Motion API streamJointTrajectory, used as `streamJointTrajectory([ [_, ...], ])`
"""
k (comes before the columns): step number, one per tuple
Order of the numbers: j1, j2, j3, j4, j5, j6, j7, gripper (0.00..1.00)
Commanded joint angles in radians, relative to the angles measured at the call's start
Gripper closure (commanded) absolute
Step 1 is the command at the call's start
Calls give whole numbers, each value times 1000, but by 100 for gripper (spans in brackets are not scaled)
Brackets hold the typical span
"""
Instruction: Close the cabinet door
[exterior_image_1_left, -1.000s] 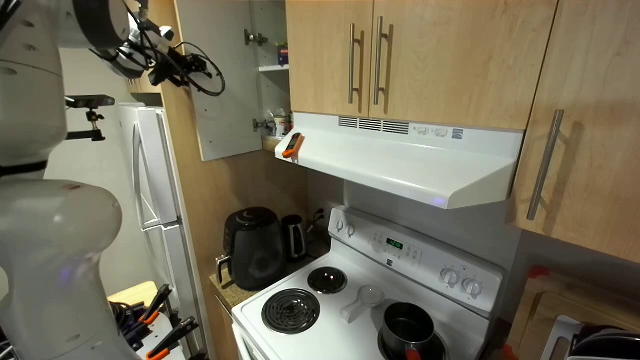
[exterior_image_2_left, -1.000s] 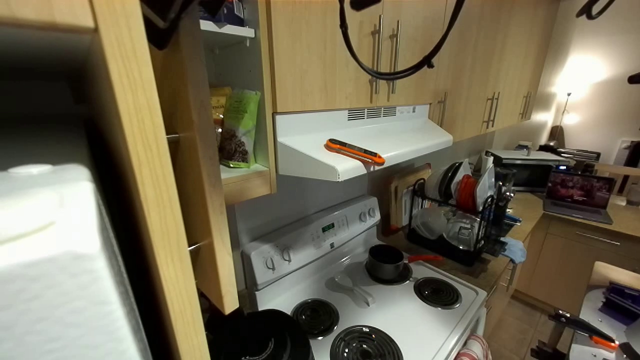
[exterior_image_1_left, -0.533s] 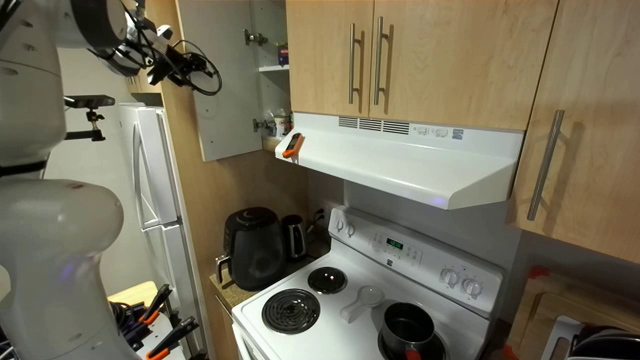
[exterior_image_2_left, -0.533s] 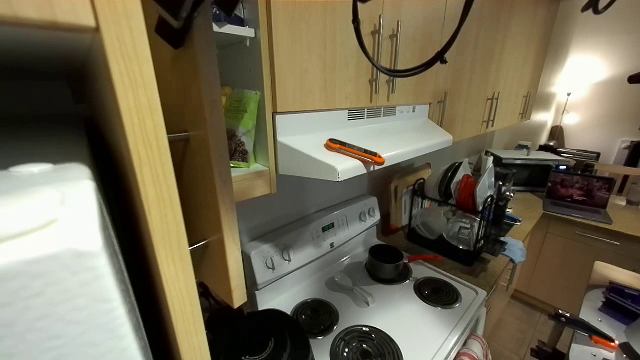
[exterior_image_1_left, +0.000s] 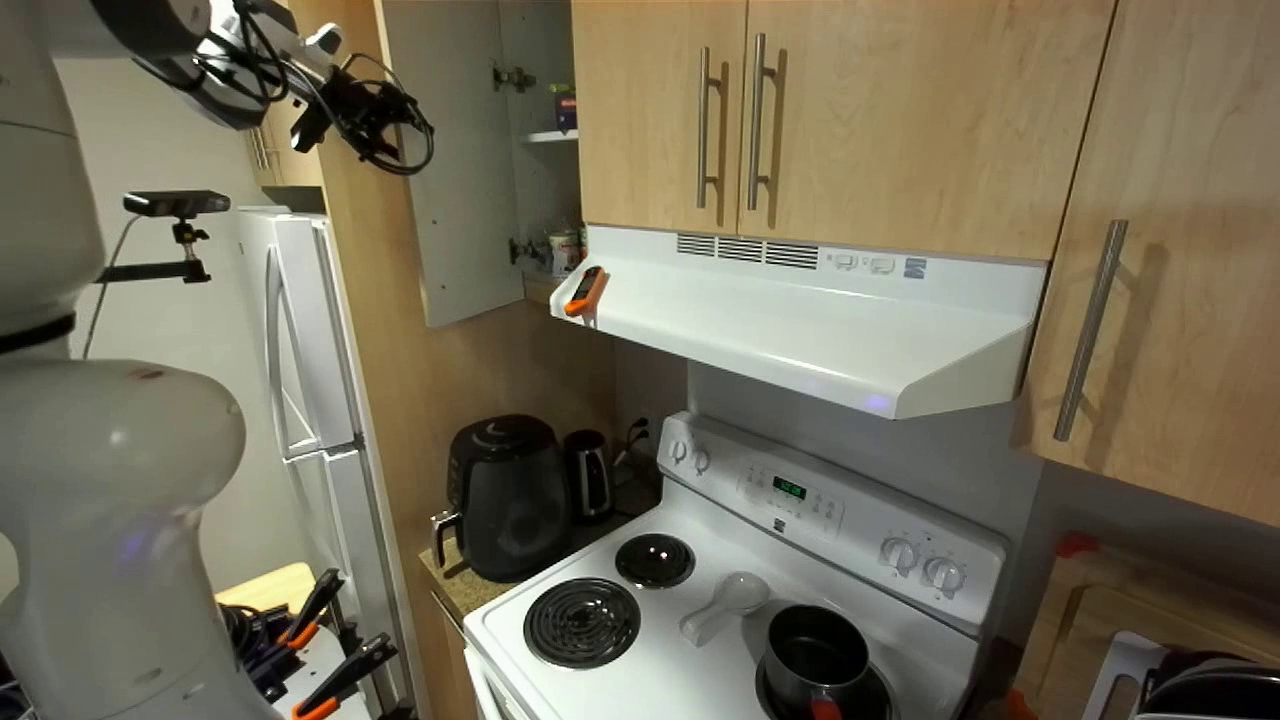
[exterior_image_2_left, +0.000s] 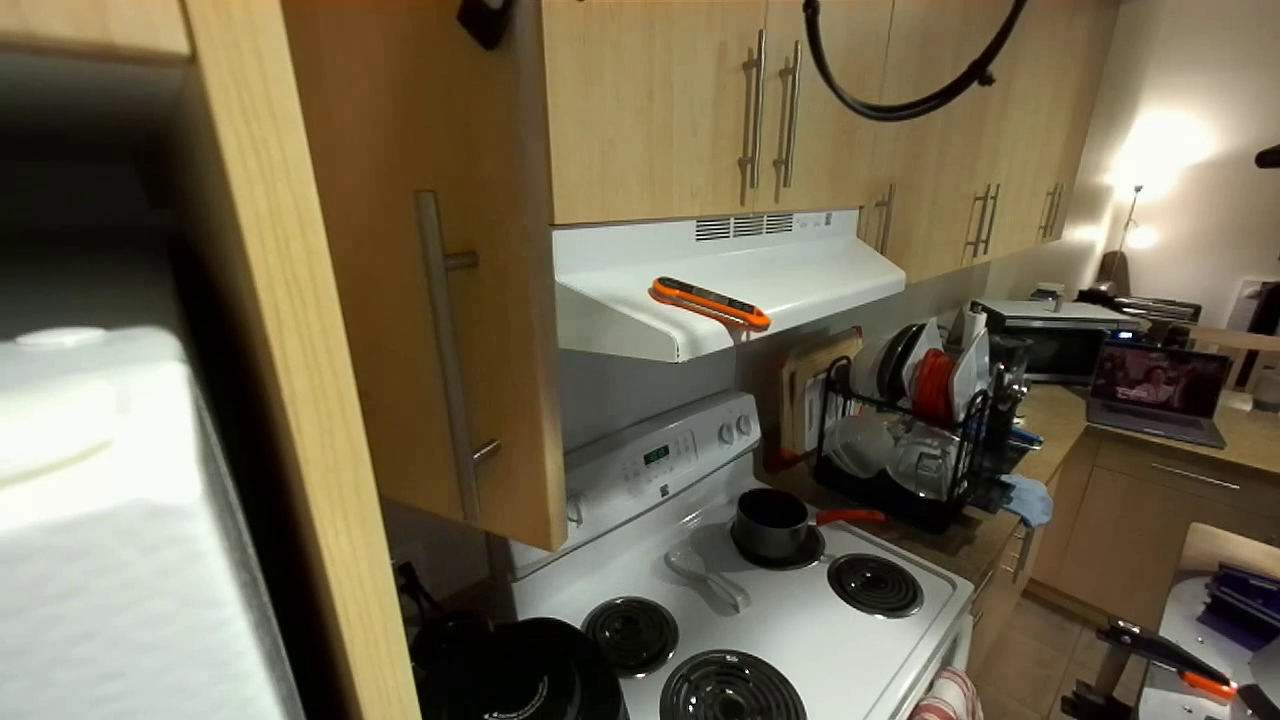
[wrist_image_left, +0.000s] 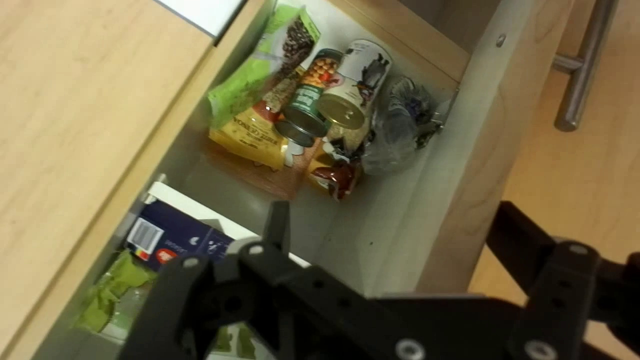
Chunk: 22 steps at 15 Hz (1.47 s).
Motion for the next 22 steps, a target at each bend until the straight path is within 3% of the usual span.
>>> streamJointTrajectory([
  [1,-49,-164,17,-151,17,-70,47,0],
  [6,-124,-318,37,-269,23,-103,8,0],
  [8,-152,-359,39,-309,60,-41,-9,0],
  [10,-166,-371,35,-337,141,97,-35,0],
  [14,-201,-294,68,-318,241,364,-81,0],
  [18,-225,-193,101,-284,366,565,-247,0],
  [22,-243,-119,128,-245,469,602,-426,0],
])
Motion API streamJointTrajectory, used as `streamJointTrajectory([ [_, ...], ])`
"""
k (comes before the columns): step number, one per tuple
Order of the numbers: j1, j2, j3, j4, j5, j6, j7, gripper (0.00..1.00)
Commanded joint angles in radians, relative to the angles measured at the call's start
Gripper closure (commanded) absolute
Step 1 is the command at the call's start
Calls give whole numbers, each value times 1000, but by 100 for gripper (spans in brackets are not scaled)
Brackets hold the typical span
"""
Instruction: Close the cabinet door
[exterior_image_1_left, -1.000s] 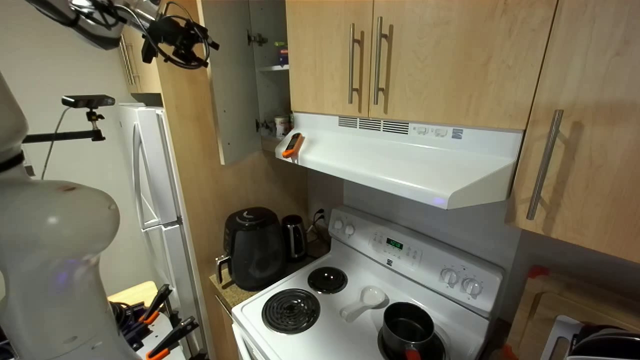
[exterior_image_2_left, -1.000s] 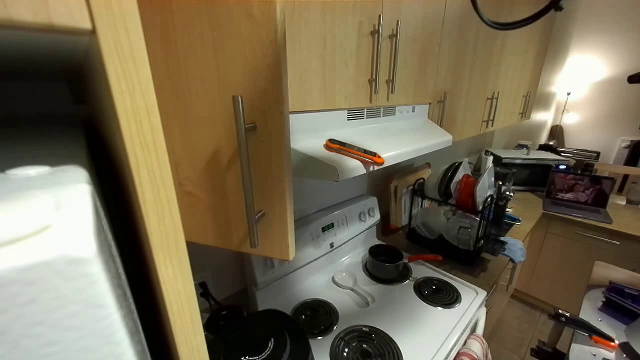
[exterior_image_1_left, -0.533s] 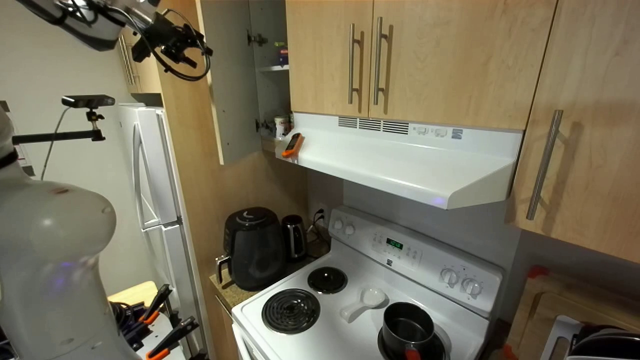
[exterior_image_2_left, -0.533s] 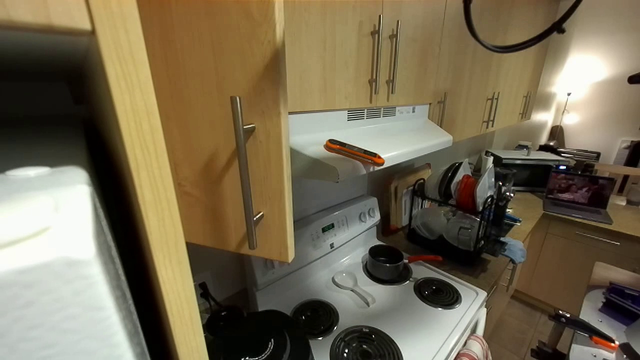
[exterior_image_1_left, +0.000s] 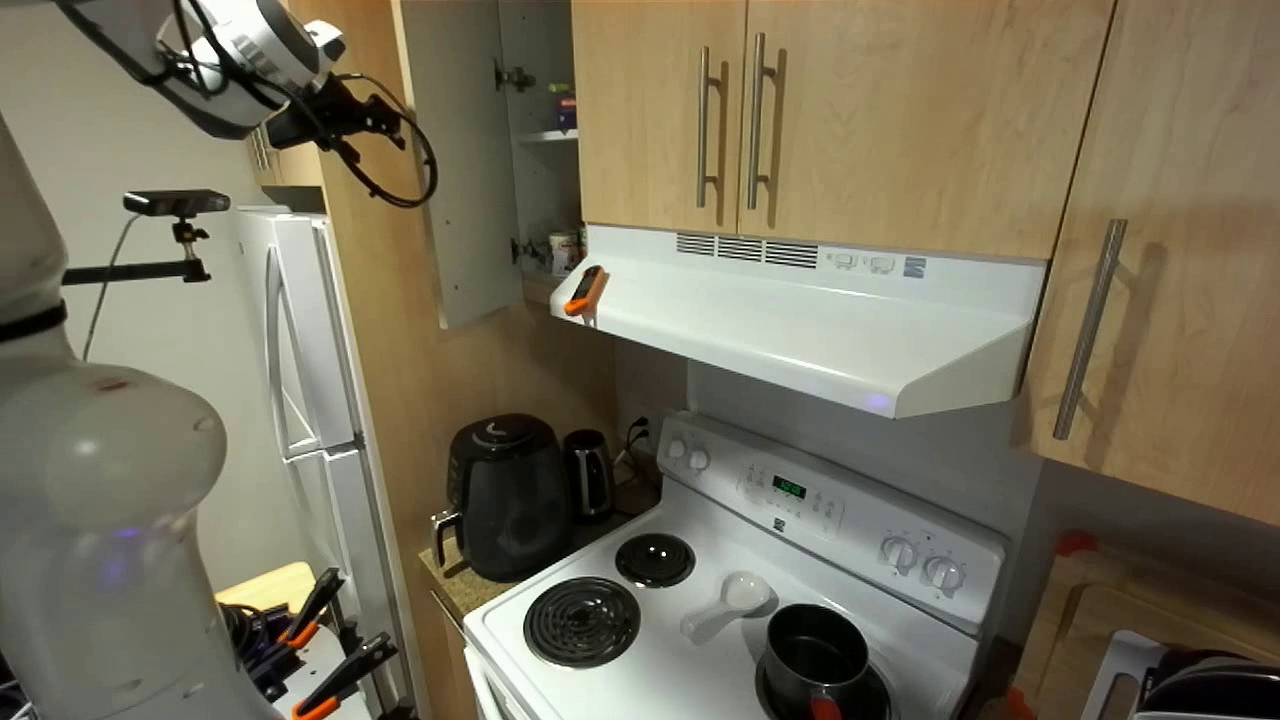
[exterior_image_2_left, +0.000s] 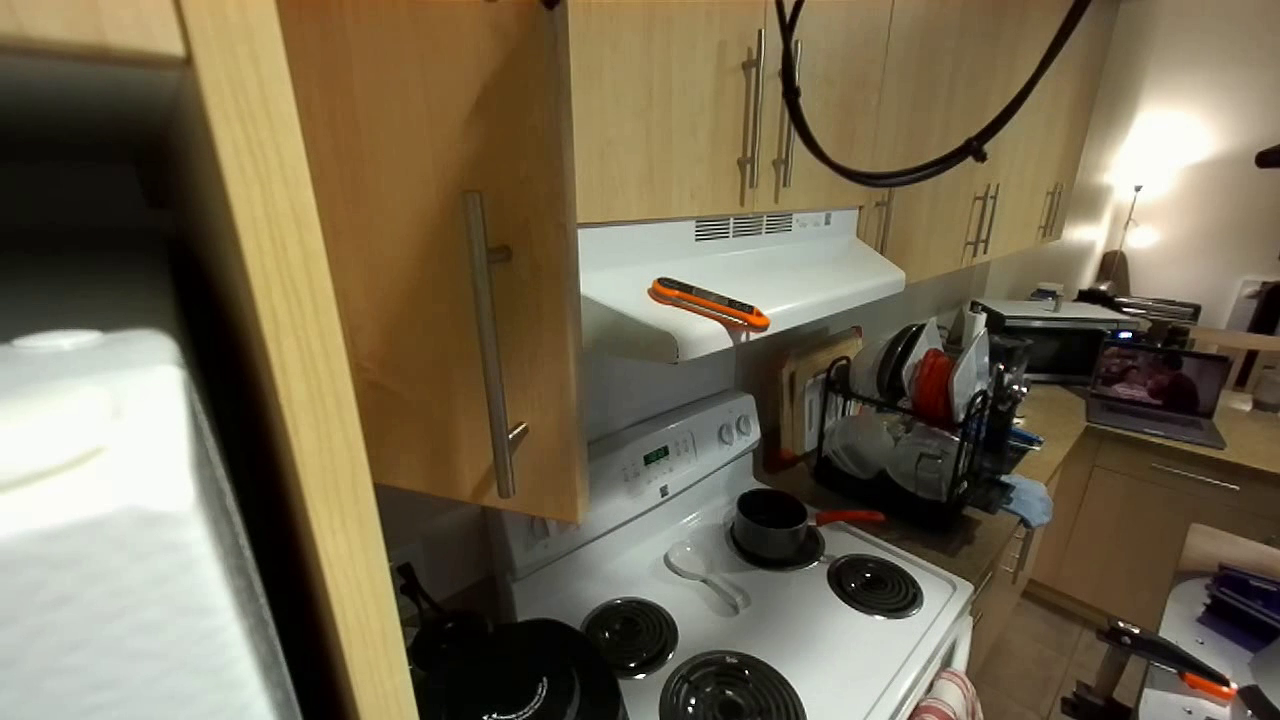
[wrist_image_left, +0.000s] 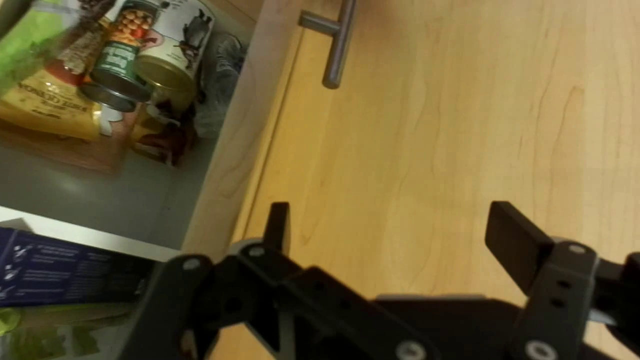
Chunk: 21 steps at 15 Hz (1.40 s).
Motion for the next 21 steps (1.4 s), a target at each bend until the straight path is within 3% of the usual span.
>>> streamJointTrajectory([
  [1,-37,61,37,60,42,-4,-136,0],
  [11,-38,82,25,107,-108,-120,-106,0],
  [21,-96,-17,-6,26,-280,-298,28,0],
])
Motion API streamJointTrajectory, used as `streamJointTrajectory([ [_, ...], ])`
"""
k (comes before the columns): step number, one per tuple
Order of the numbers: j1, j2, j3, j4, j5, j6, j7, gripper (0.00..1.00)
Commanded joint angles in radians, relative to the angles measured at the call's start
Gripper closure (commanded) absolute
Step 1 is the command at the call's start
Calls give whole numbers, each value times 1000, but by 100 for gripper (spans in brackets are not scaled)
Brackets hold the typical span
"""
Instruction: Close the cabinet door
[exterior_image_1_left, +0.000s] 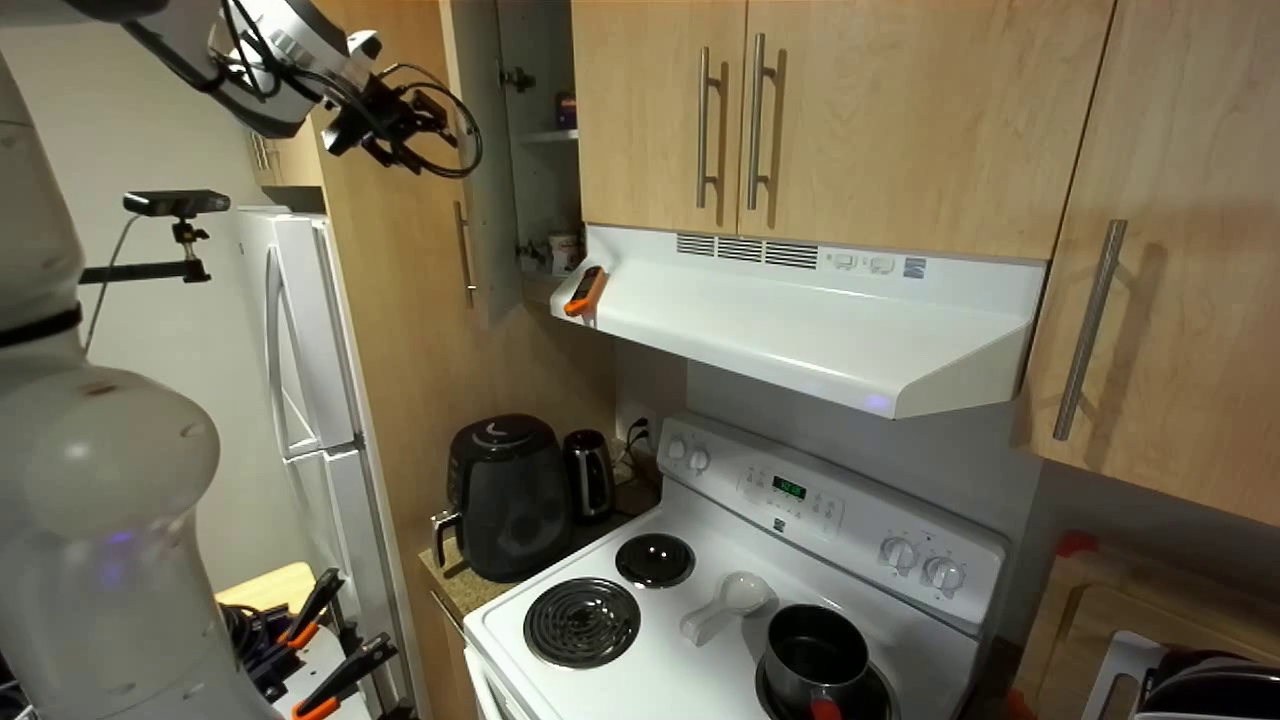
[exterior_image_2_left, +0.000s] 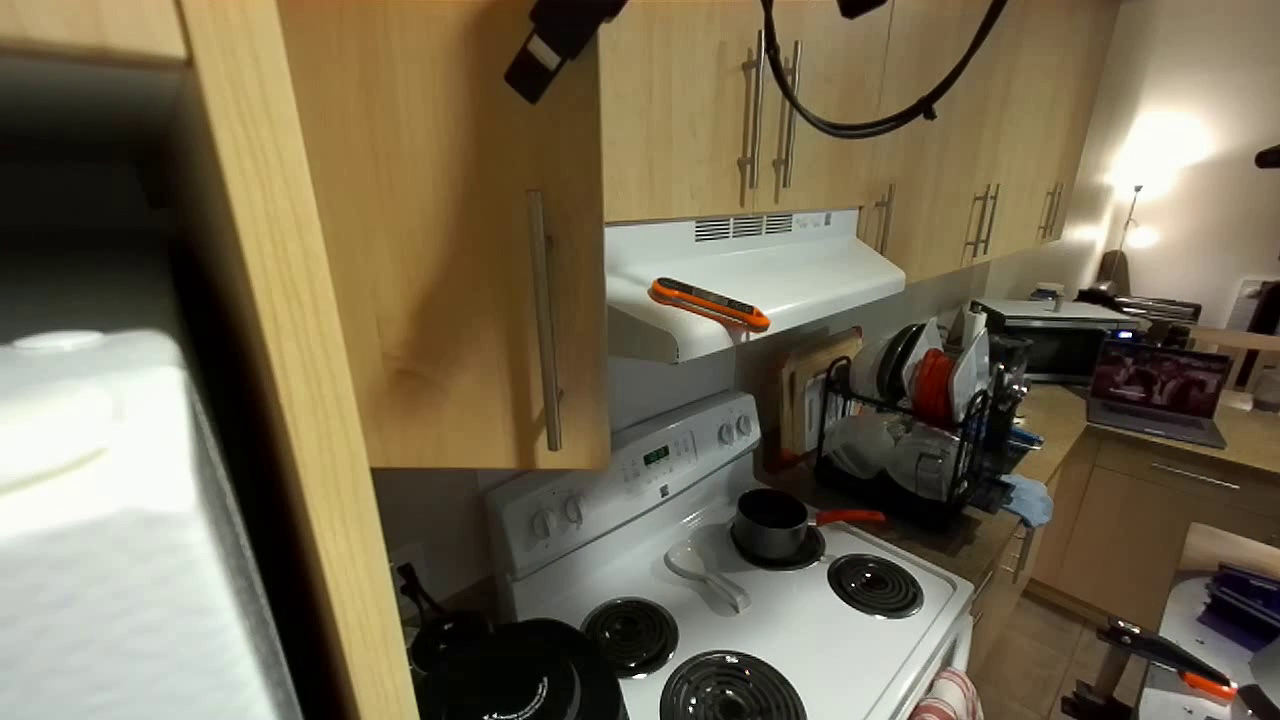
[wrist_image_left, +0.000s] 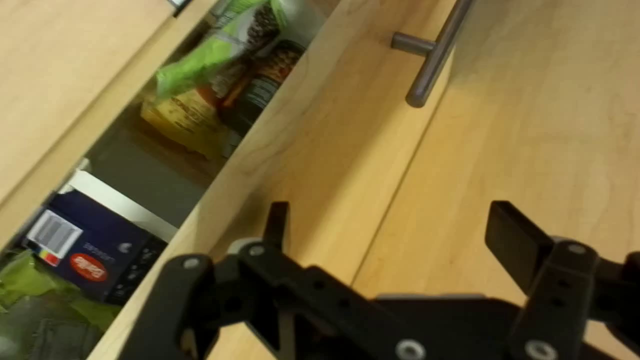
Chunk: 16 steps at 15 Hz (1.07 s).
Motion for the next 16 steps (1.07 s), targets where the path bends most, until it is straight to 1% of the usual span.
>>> streamJointTrajectory([
  [1,-48,-97,-12,-87,-85,-79,93,0],
  [5,-117,-225,-36,-196,-116,-169,170,0],
  [6,-130,-252,-38,-216,-103,-178,178,0],
  [7,-135,-272,-40,-230,-65,-166,169,0],
  [9,-133,-304,-39,-258,-4,-127,161,0],
  [11,-122,-324,-31,-284,79,-73,155,0],
  [16,-115,-333,18,-341,278,106,144,0],
])
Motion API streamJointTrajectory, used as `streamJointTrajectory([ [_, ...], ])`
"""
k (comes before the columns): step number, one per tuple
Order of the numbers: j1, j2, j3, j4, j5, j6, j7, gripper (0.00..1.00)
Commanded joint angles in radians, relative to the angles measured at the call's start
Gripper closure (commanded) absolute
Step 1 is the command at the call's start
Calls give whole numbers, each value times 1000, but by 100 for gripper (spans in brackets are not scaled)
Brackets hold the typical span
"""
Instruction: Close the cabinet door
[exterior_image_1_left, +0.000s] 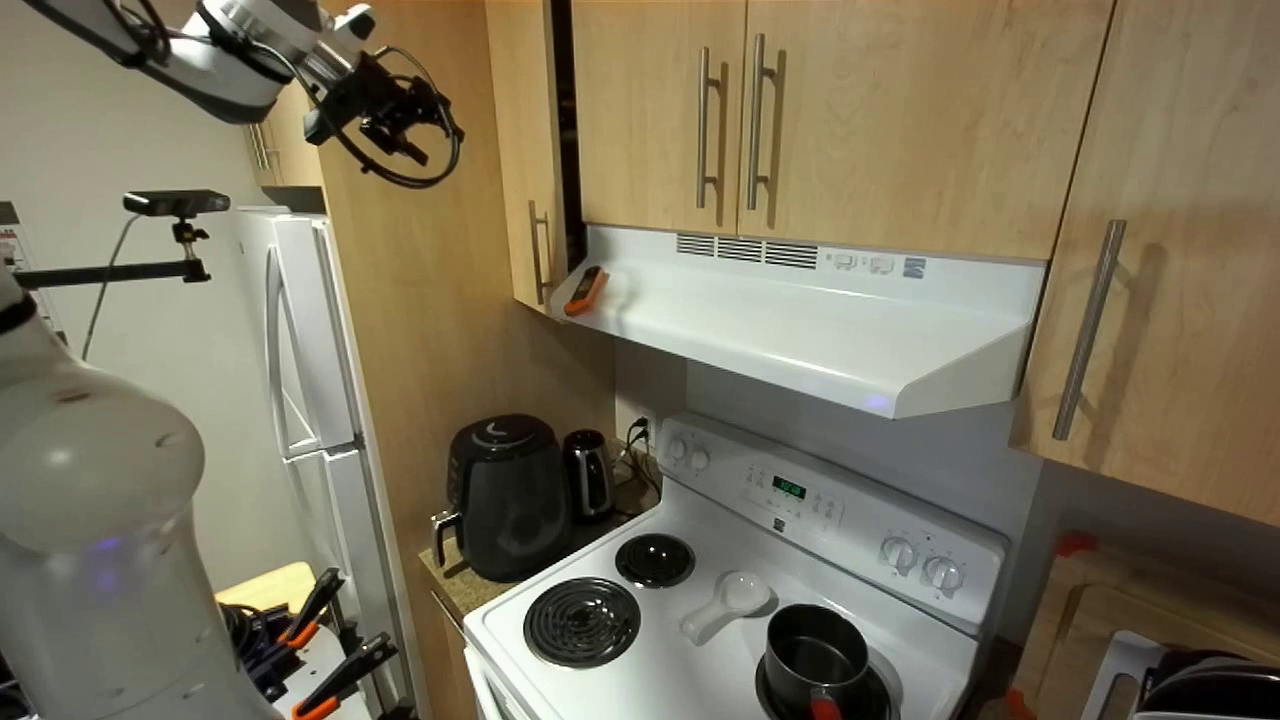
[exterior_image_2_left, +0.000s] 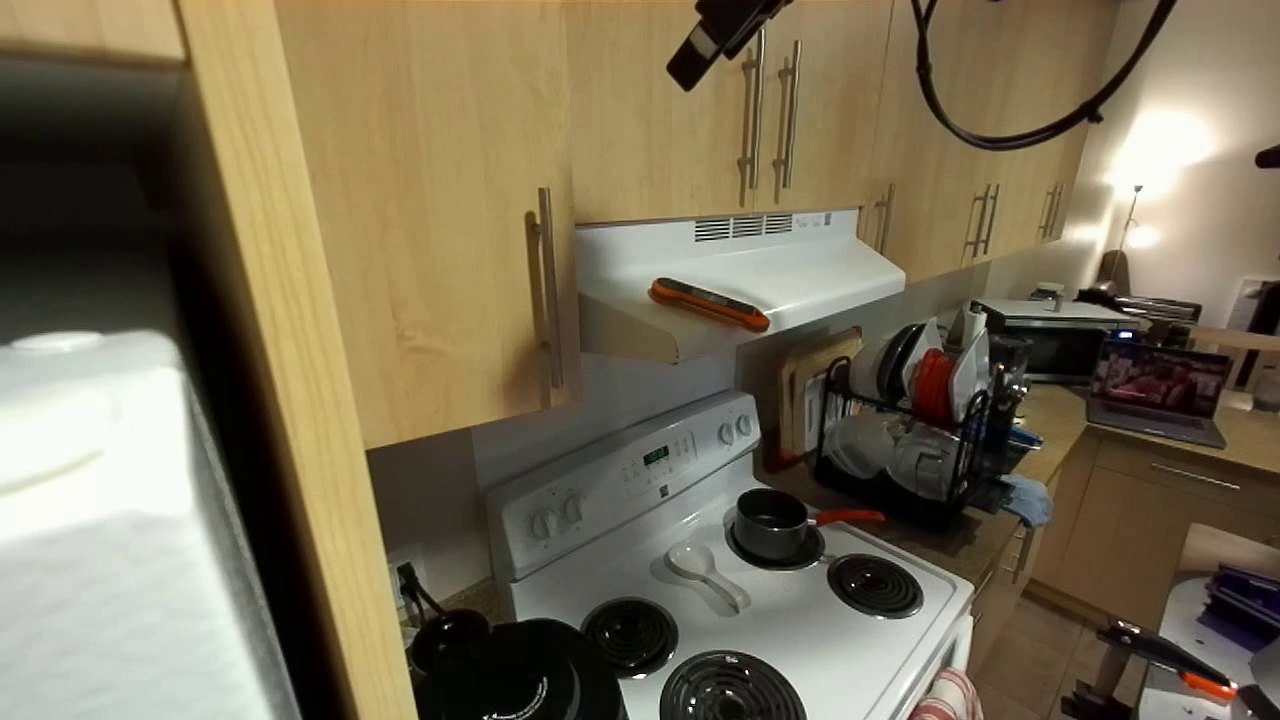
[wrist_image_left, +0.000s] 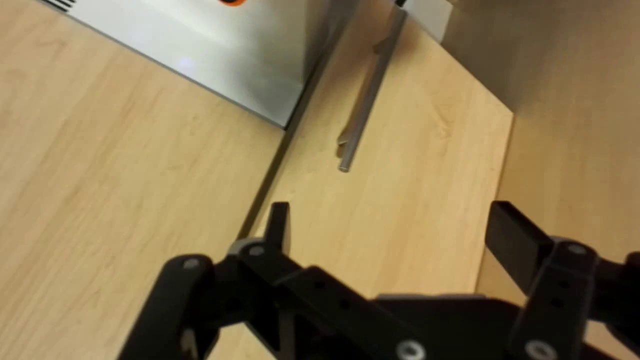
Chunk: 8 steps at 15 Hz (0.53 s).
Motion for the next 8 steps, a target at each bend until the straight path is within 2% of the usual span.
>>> streamJointTrajectory([
  [1,-6,-32,27,-75,143,125,-1,0],
  [5,-7,-90,8,-176,340,245,-36,0],
  [8,-20,-152,-28,-258,465,266,-48,0],
])
